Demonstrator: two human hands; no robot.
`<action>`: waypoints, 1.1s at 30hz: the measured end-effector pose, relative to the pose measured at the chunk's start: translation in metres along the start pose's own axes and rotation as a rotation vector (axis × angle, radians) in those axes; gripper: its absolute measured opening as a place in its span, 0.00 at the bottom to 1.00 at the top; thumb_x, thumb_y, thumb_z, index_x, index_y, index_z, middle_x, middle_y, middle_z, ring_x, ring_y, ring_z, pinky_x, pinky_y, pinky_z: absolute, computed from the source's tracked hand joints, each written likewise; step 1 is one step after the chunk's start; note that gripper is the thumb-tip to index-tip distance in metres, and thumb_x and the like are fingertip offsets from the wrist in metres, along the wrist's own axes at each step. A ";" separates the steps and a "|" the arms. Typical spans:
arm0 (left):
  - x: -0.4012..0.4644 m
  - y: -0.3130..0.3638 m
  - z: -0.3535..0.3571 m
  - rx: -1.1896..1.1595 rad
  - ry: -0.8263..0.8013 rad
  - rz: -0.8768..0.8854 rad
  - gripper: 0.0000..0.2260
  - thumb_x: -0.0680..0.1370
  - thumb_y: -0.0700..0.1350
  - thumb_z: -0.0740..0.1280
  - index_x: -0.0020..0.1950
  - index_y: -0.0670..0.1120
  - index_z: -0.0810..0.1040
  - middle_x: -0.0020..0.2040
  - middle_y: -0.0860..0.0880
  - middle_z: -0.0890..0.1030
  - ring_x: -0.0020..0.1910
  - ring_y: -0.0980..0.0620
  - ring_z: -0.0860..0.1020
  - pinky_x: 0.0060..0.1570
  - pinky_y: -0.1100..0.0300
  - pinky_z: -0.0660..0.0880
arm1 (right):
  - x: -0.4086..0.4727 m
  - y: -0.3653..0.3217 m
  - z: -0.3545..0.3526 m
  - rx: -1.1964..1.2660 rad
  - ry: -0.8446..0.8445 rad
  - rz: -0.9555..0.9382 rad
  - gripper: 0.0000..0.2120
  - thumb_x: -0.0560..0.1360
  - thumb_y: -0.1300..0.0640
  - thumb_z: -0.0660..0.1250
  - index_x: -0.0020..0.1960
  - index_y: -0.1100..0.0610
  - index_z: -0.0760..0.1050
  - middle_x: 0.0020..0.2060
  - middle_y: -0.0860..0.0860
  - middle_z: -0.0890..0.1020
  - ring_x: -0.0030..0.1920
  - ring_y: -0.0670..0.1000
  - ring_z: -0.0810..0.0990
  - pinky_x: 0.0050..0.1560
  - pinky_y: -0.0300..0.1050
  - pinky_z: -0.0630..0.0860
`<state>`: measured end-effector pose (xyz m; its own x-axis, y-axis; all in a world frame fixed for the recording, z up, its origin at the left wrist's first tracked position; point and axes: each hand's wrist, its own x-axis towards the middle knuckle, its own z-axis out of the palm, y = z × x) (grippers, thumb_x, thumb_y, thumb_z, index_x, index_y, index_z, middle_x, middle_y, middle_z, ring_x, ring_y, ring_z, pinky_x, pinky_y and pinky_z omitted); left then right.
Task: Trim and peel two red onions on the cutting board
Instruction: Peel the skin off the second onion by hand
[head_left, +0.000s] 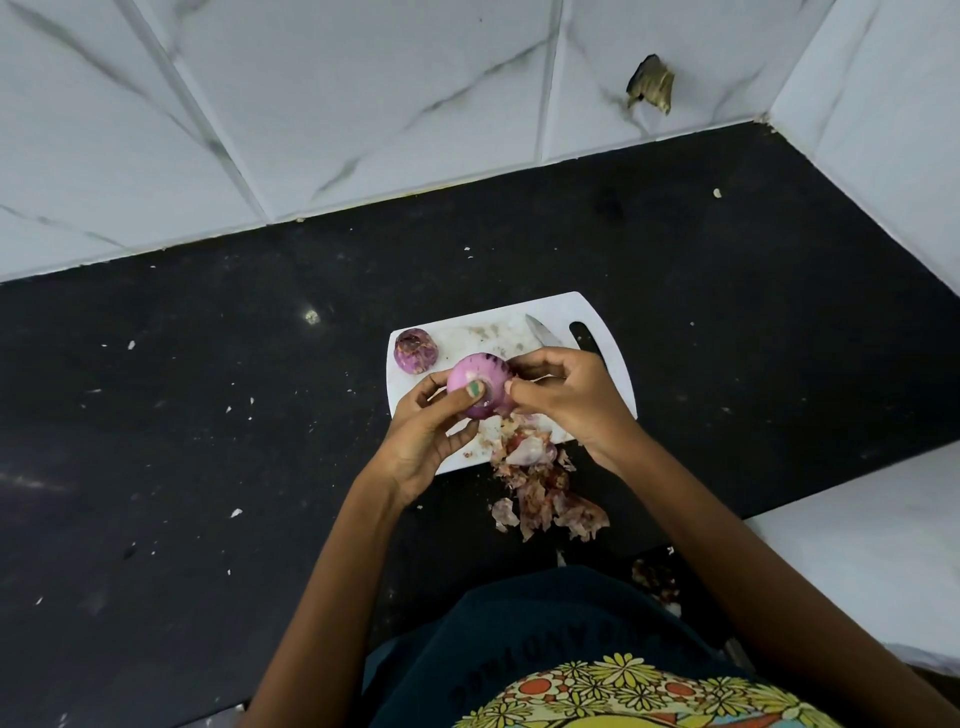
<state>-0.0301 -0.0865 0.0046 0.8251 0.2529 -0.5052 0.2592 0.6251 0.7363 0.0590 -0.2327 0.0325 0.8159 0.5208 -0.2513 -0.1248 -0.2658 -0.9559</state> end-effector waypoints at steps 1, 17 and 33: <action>0.000 0.000 0.000 -0.014 0.004 -0.003 0.19 0.67 0.41 0.76 0.55 0.43 0.76 0.48 0.45 0.80 0.42 0.54 0.80 0.38 0.63 0.79 | 0.000 0.001 -0.001 0.003 0.013 -0.007 0.09 0.69 0.66 0.71 0.48 0.57 0.81 0.41 0.54 0.85 0.44 0.52 0.84 0.50 0.49 0.81; -0.001 0.004 -0.002 -0.141 -0.093 -0.045 0.12 0.72 0.42 0.70 0.54 0.40 0.77 0.47 0.43 0.83 0.42 0.50 0.83 0.41 0.60 0.81 | 0.007 0.012 -0.012 0.139 0.125 0.044 0.13 0.72 0.64 0.72 0.56 0.63 0.78 0.44 0.56 0.81 0.44 0.52 0.83 0.43 0.46 0.83; 0.002 -0.001 -0.001 -0.118 -0.067 -0.041 0.14 0.70 0.43 0.72 0.54 0.44 0.76 0.51 0.46 0.82 0.49 0.52 0.81 0.56 0.51 0.78 | -0.001 0.007 -0.008 -0.059 -0.094 0.029 0.13 0.73 0.48 0.70 0.54 0.55 0.78 0.47 0.52 0.83 0.45 0.50 0.83 0.48 0.47 0.81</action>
<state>-0.0296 -0.0859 0.0026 0.8476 0.1780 -0.4999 0.2361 0.7173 0.6555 0.0613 -0.2414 0.0274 0.7552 0.5854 -0.2949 -0.1119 -0.3282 -0.9379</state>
